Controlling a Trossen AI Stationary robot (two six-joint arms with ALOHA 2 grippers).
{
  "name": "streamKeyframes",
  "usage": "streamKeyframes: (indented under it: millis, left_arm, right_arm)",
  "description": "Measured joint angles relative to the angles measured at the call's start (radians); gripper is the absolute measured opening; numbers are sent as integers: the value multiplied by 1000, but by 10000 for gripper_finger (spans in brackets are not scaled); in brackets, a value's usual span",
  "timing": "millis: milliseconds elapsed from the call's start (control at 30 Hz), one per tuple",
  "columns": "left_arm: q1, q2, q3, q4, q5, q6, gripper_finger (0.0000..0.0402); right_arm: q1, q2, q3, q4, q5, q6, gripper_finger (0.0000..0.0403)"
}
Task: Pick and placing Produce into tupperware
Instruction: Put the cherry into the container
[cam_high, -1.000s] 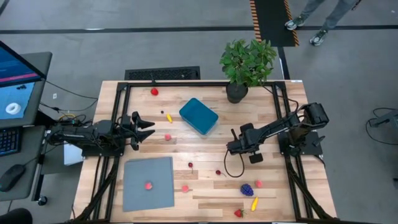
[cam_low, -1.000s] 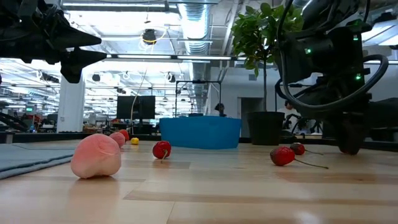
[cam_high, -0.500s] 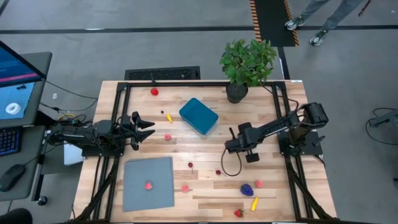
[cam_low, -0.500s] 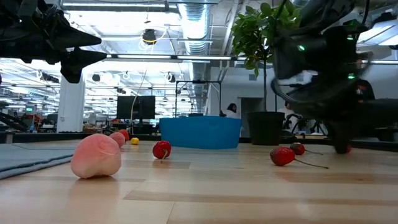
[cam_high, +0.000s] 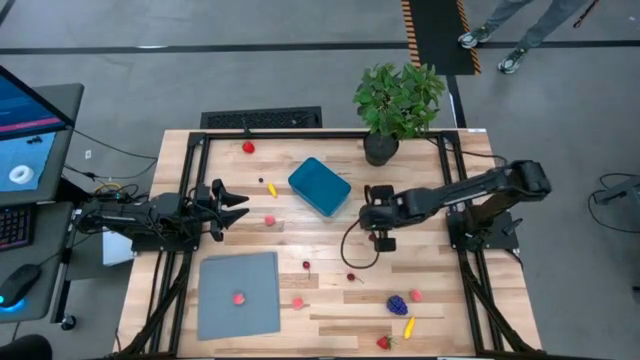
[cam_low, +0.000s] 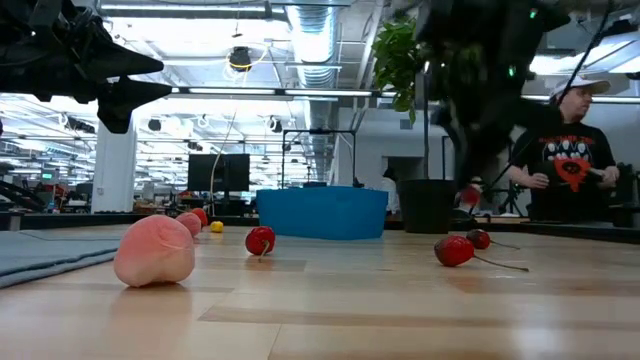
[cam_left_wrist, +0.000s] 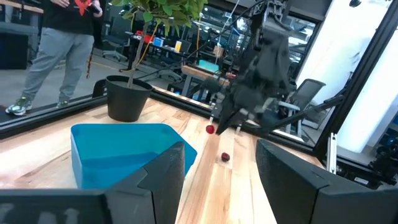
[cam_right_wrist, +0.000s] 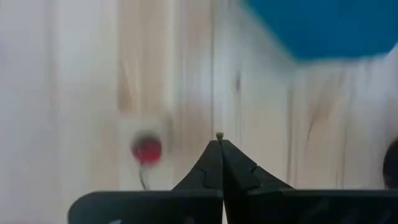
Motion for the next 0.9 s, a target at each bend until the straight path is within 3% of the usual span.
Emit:
streamKeyframes:
  millis: [200,500,700,900]
  left_arm:
    - [0,0,0,16,-6,34,187]
    - [0,0,0,17,-48,70,187]
    - [0,0,0,12,-88,69,187]
    - [0,0,0,11,-89,59,187]
  right_arm:
    - [-13,-223,-118,296,-71,22,11]
    - [-19,-538,-337,612,-79,127,11]
    - [-19,-644,-467,812,-89,248,11]
    - [-22,-678,-593,1060,-190,282,12]
